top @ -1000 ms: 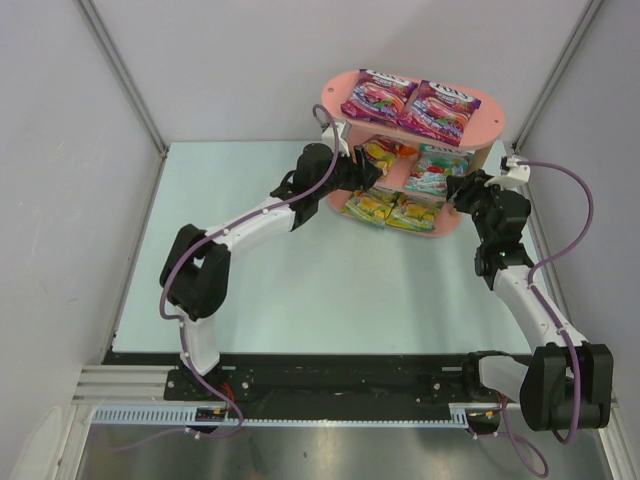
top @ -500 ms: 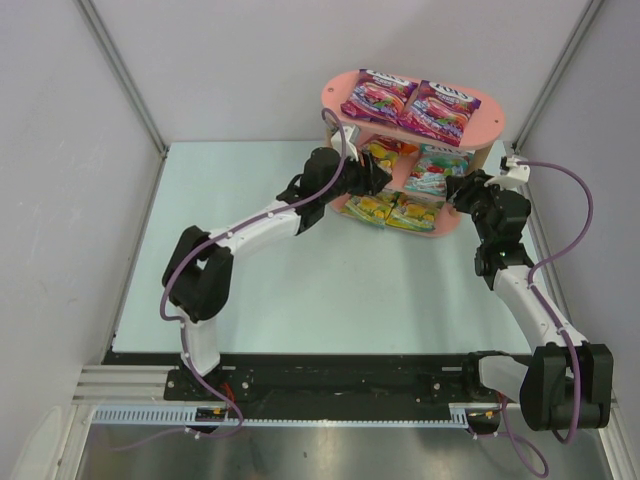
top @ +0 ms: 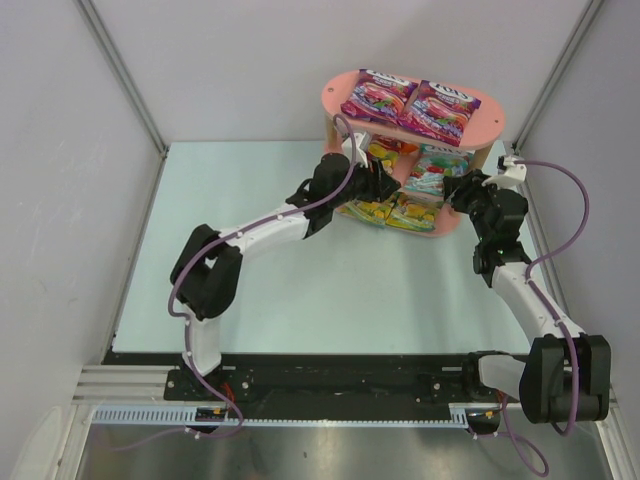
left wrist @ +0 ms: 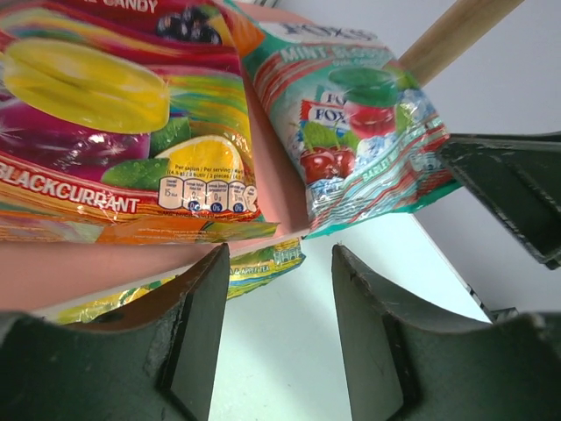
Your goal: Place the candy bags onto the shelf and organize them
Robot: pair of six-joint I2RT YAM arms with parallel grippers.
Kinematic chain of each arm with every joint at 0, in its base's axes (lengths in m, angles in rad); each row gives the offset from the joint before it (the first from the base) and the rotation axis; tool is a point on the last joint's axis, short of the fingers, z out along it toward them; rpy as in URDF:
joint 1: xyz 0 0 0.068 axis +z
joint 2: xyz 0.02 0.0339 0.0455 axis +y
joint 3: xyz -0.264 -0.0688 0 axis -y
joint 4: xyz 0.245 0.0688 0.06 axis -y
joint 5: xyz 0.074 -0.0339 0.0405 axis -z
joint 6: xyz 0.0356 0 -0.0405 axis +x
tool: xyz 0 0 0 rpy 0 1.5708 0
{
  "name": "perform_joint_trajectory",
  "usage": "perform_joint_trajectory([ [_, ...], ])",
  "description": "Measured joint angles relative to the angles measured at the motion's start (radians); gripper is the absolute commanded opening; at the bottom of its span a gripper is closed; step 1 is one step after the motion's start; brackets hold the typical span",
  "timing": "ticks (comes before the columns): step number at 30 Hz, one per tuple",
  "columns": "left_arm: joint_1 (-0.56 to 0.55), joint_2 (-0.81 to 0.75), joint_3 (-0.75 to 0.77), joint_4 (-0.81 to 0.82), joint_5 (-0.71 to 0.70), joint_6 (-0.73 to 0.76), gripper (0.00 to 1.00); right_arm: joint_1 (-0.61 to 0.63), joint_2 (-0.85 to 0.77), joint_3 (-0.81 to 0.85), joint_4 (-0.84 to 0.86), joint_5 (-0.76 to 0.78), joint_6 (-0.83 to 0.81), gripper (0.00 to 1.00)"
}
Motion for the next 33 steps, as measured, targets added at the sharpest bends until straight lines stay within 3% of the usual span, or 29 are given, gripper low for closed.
perform_joint_trajectory([
  [8, -0.011, 0.027, 0.012, 0.004, 0.017, -0.007, 0.55, 0.0, 0.001, 0.0, 0.0, -0.005, 0.003, 0.49],
  [12, -0.016, -0.014, -0.052, 0.022, 0.021, -0.008, 0.56, 0.0, 0.001, 0.0, 0.0, -0.003, 0.003, 0.53],
  [33, -0.036, -0.616, -0.524, -0.025, -0.04, 0.013, 0.64, -0.013, -0.092, 0.0, -0.08, 0.06, 0.006, 0.57],
])
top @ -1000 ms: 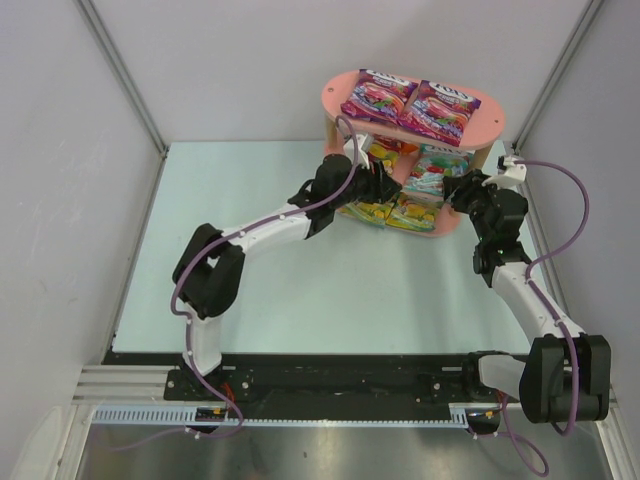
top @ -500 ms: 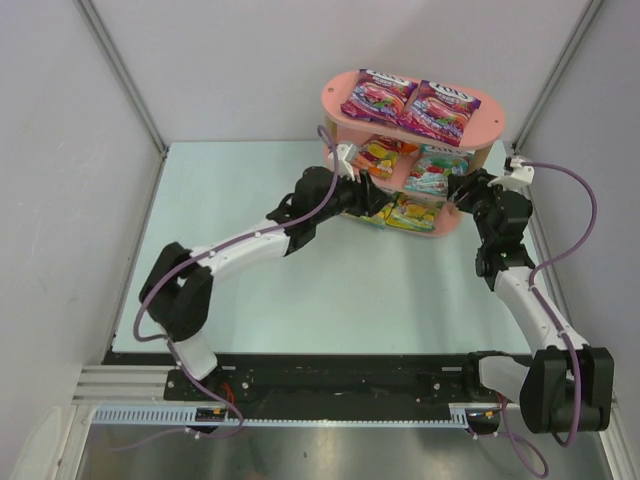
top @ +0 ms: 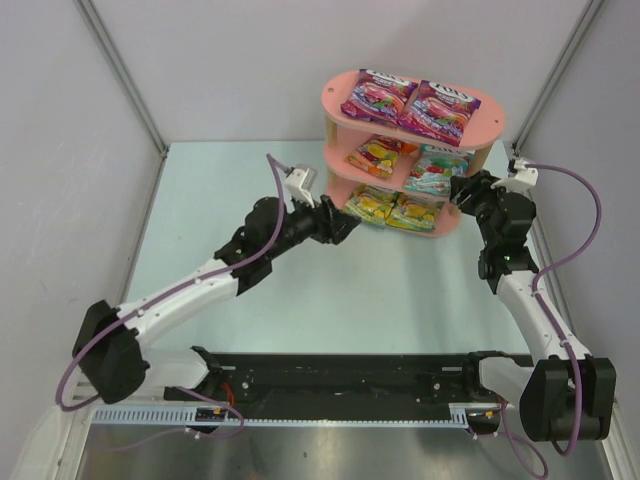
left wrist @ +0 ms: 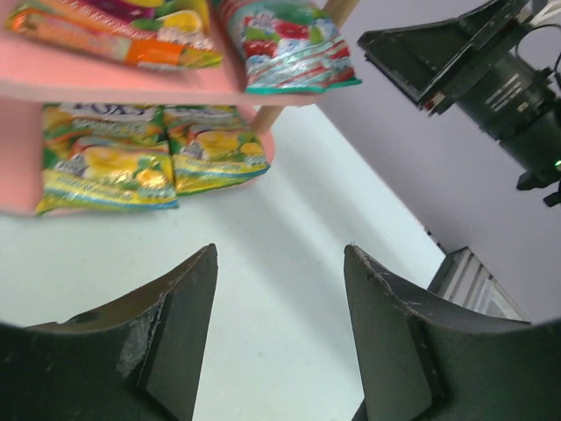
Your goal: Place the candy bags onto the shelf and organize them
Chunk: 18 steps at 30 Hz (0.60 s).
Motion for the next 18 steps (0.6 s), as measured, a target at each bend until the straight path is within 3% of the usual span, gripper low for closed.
perform_joint_trajectory([
  [9, 0.0, -0.227, -0.174, -0.079, -0.082, 0.008, 0.68, 0.036, -0.026, -0.001, -0.007, -0.006, -0.014, 0.57],
  [18, 0.0, -0.309, -0.242, -0.111, -0.132, 0.007, 0.78, 0.227, -0.093, -0.004, 0.066, 0.054, -0.148, 0.59],
])
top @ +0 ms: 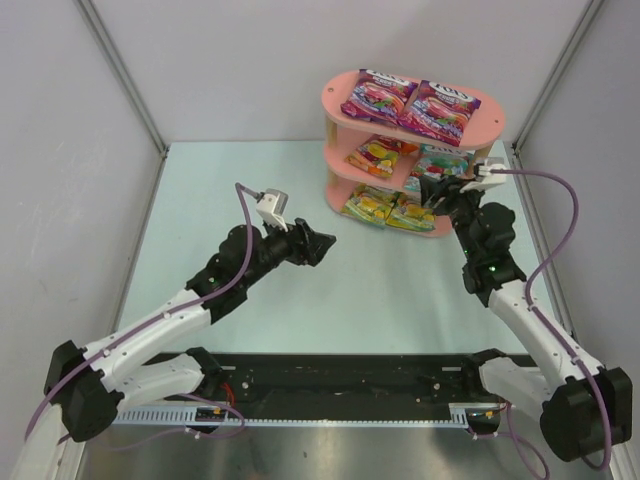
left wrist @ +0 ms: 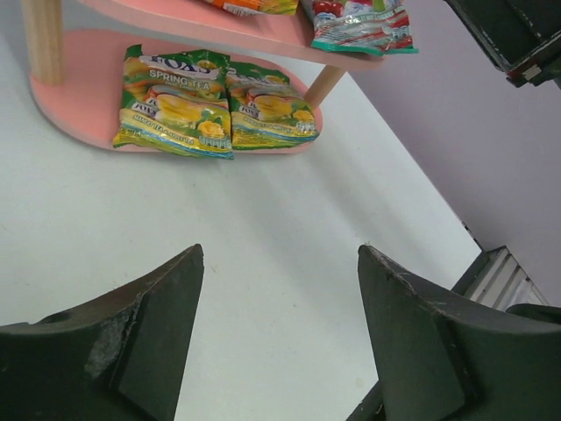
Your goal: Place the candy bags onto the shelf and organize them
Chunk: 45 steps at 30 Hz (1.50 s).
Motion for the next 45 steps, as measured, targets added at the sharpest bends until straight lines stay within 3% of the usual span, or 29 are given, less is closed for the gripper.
perform_joint_trajectory([
  [5, 0.0, -0.017, -0.011, -0.027, -0.031, 0.001, 0.86, 0.158, 0.105, -0.002, 0.101, 0.053, -0.138, 0.63],
  [13, 0.003, -0.06, -0.021, -0.061, -0.074, 0.011, 0.88, 0.328, 0.367, -0.002, 0.352, 0.159, -0.423, 0.63],
  [16, 0.008, -0.067, -0.021, -0.071, -0.076, 0.017, 0.88, 0.344, 0.434, -0.002, 0.448, 0.185, -0.496, 0.56],
  [22, 0.021, -0.069, -0.021, -0.09, -0.074, 0.027, 0.88, 0.349, 0.515, 0.01, 0.622, 0.214, -0.592, 0.26],
  [24, 0.025, -0.069, -0.021, -0.094, -0.074, 0.028, 0.88, 0.349, 0.531, 0.034, 0.65, 0.217, -0.607, 0.21],
  [28, 0.034, -0.069, -0.021, -0.096, -0.074, 0.031, 0.88, 0.356, 0.548, 0.086, 0.693, 0.226, -0.622, 0.0],
  [45, 0.101, -0.075, -0.021, -0.094, -0.039, 0.034, 0.88, 0.296, 0.748, 0.246, 0.766, 0.205, -0.631, 0.0],
])
